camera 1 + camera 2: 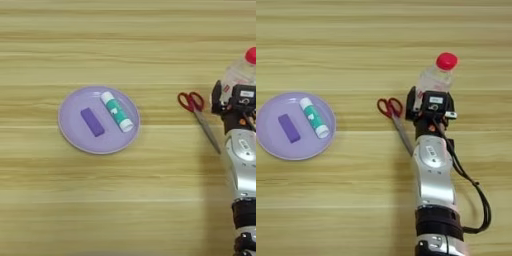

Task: Move the objects on the table

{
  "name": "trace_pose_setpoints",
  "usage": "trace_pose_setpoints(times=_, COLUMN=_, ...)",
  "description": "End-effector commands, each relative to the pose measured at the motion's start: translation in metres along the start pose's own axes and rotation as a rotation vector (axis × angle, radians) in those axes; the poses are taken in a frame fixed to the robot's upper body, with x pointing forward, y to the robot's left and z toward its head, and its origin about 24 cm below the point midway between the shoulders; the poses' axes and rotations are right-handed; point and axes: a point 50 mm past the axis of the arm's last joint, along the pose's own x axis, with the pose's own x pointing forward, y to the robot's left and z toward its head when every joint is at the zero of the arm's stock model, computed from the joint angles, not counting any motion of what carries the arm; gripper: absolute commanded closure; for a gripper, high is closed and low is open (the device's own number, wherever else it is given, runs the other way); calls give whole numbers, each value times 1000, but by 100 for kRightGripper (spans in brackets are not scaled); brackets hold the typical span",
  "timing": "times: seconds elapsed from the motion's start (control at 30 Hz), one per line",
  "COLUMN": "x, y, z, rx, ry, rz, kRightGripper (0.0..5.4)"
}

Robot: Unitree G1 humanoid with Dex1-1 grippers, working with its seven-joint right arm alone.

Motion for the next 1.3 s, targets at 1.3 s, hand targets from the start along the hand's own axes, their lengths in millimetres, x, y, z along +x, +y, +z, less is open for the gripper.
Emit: trace_pose_setpoints(times=1.3, x=-4, y=69, z=18, rx=1, ry=-65, rz=271, kRightGripper=223)
